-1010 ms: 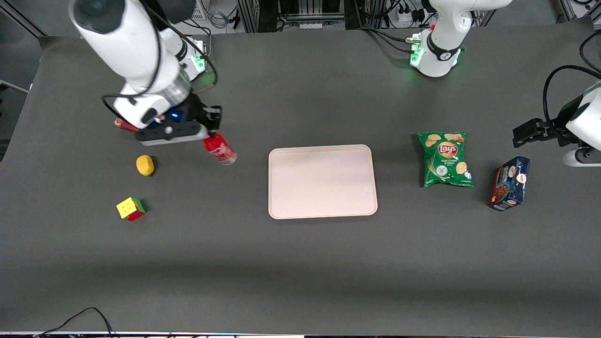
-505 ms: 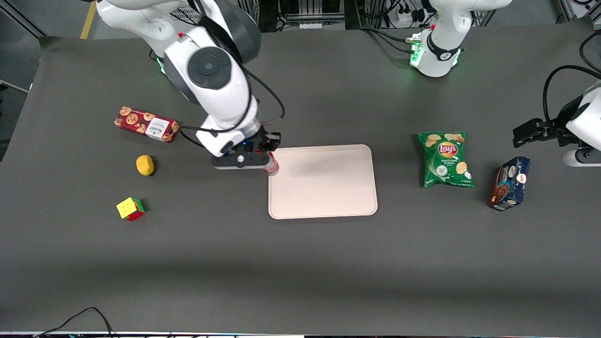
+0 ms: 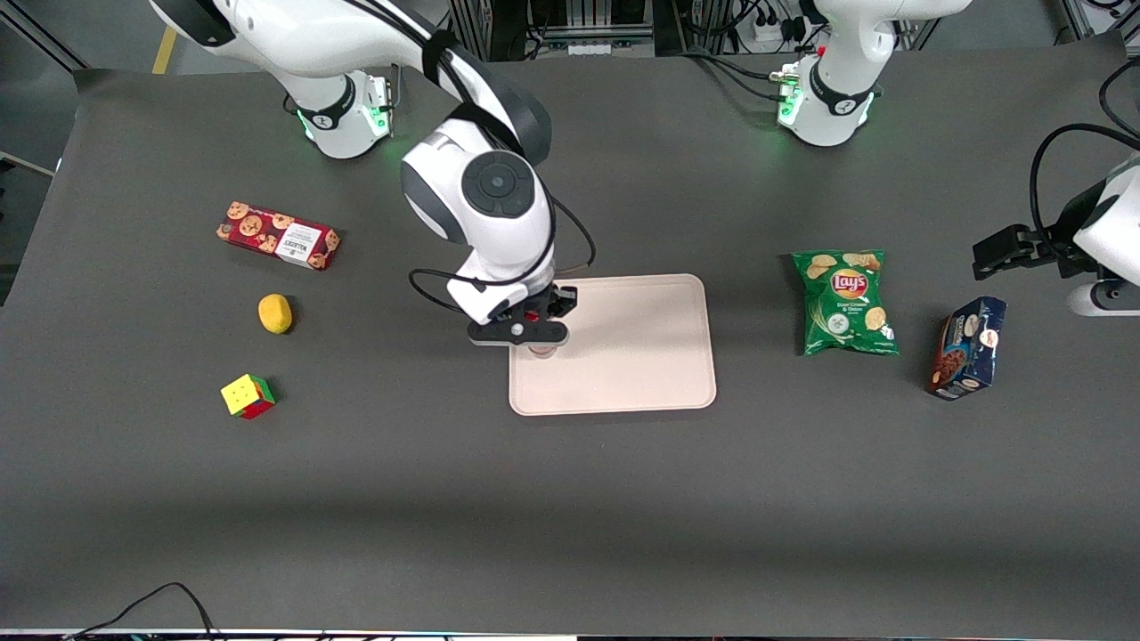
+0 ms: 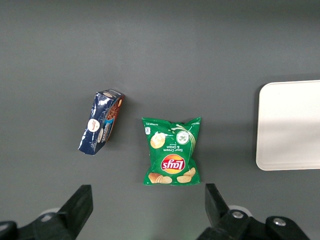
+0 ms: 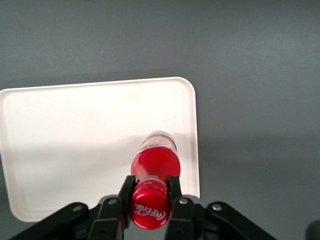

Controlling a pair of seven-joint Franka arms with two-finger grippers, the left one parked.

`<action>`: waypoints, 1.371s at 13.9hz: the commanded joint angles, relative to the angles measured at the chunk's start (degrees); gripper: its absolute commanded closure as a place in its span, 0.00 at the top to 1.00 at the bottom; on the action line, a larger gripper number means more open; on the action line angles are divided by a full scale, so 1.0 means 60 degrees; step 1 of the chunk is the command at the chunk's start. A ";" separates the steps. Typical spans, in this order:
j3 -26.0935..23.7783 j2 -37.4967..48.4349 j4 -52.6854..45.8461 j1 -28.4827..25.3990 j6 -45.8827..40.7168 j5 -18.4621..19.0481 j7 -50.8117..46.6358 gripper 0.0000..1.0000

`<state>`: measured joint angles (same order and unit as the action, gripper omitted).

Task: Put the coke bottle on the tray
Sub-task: 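Lower the bottle onto the white tray and open the right gripper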

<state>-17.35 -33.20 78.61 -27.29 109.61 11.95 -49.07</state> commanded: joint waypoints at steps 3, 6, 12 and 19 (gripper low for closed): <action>0.0020 -0.0311 0.0240 0.0007 0.0800 0.0513 -0.0332 0.00; 0.0020 -0.0282 0.0652 0.0094 0.1066 0.0513 -0.0303 0.00; 0.0020 -0.0165 0.1224 0.0212 0.1579 0.0513 -0.0332 0.00; 0.0035 0.0024 0.1151 0.0401 0.1536 0.0352 -0.0390 1.00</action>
<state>-16.89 -35.28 84.74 -26.22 118.35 13.48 -49.48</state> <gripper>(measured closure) 0.313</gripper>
